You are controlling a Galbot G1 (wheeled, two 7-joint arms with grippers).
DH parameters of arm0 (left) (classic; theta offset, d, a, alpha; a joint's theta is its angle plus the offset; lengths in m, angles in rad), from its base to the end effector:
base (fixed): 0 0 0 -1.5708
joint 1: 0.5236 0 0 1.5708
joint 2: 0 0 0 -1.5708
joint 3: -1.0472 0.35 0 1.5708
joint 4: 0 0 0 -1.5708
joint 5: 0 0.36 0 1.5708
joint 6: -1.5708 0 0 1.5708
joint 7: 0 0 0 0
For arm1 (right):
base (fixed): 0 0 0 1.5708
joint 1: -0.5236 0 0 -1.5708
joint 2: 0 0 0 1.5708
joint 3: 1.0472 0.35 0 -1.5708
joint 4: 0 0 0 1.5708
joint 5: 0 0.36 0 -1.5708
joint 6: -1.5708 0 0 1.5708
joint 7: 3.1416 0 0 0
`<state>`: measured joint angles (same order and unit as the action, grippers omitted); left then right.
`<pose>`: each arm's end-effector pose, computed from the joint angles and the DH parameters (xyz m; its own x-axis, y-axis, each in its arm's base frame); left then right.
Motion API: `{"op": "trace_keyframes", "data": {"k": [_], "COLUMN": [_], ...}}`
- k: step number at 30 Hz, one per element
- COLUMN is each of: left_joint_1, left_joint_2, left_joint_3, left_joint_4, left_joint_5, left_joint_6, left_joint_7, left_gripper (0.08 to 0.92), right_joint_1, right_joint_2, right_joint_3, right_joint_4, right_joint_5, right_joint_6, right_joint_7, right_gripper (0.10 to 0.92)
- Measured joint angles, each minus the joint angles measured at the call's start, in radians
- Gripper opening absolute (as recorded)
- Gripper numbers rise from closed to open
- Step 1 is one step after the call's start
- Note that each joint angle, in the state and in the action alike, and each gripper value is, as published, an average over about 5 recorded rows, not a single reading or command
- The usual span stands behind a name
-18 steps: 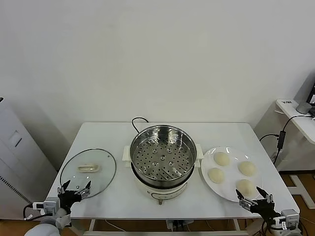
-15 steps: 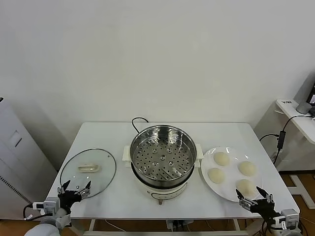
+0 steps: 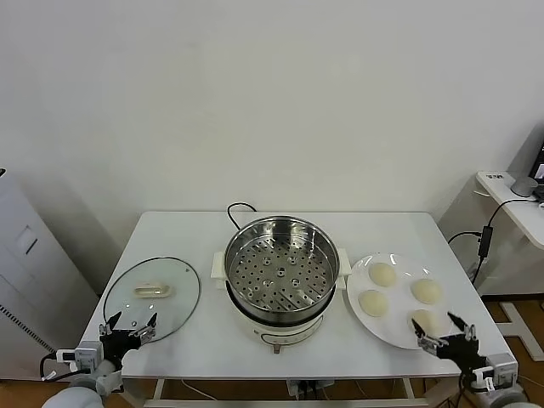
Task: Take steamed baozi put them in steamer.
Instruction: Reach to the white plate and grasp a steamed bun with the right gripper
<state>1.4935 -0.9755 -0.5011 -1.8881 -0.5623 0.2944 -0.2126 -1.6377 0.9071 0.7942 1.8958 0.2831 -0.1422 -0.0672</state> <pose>0.2216 0.1269 -0.3290 -0.8870 -0.0281 0.4609 0.0029 0.9978 0.0664 0.2013 -0.2166 -0.2902 -0.9467 0.0001 0.3220 -0.1315 0.9128 -0.3868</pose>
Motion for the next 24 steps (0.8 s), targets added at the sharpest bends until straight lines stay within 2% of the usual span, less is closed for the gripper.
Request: {"op": "trace_keyframes", "data": {"k": [6,12,18,24], "left_joint_1": [-0.001,0.002,-0.001,-0.007], "left_joint_2": [-0.007,-0.013,-0.014,-0.018], "left_joint_3": [0.001,0.002,0.003,0.006], "left_joint_4": [-0.001,-0.001,-0.002,0.000], "left_joint_5": [0.002,0.004,0.005,0.007], "left_joint_6": [0.002,0.002,0.004,0.009], "left_joint_7": [0.000,-0.001,-0.001,-0.001], "left_gripper": [0.823,0.823,0.823,0.823], "right_joint_1": [0.126,0.283,0.468,0.706], "right_joint_2": [-0.057,-0.124,-0.220,-0.321], "right_joint_3": [-0.044,-0.111,-0.243,-0.469], "right_joint_4": [-0.060,-0.138,-0.219,-0.309], "right_joint_5": [-0.276,-0.462,-0.526,-0.508], "right_joint_6": [0.055,0.094,0.099,0.088], "right_joint_7": [-0.038,-0.174,-0.345,-0.518], "right_gripper": [0.823,0.823,0.823,0.823]}}
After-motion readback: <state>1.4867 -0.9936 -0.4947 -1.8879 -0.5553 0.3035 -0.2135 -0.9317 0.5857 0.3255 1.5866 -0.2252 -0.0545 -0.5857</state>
